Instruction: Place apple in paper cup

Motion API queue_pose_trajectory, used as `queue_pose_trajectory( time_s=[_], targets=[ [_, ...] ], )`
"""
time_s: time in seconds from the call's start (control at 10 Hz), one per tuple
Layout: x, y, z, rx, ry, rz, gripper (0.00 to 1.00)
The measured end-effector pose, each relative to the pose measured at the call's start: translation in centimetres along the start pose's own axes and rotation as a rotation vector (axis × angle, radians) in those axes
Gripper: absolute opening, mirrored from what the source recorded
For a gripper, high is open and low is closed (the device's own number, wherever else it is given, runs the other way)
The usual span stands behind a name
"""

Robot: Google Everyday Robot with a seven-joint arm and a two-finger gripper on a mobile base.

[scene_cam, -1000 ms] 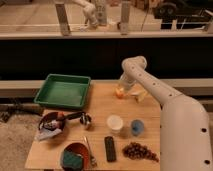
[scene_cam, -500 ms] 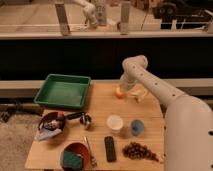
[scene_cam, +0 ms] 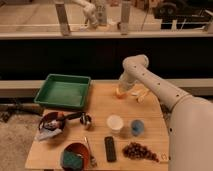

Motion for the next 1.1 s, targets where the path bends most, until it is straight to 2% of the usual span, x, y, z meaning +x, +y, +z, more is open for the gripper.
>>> queue_pose_trajectory(
  time_s=[0.1, 0.4, 0.5, 0.8, 1.1],
  targets=[
    [0.1, -0.2, 0.4, 0.013, 0.0, -0.006, 0.37],
    [0.9, -0.9, 1.9, 0.051, 0.009, -0.019, 0.72],
    [1.2, -0.9, 2.1, 0.059, 0.016, -0.017, 0.77],
    [2.1, -0.7, 3.0, 0.074, 0.071, -0.007, 0.8],
    [2.4, -1.0, 3.9, 0.088, 0.091, -0.018, 0.8]
  ],
)
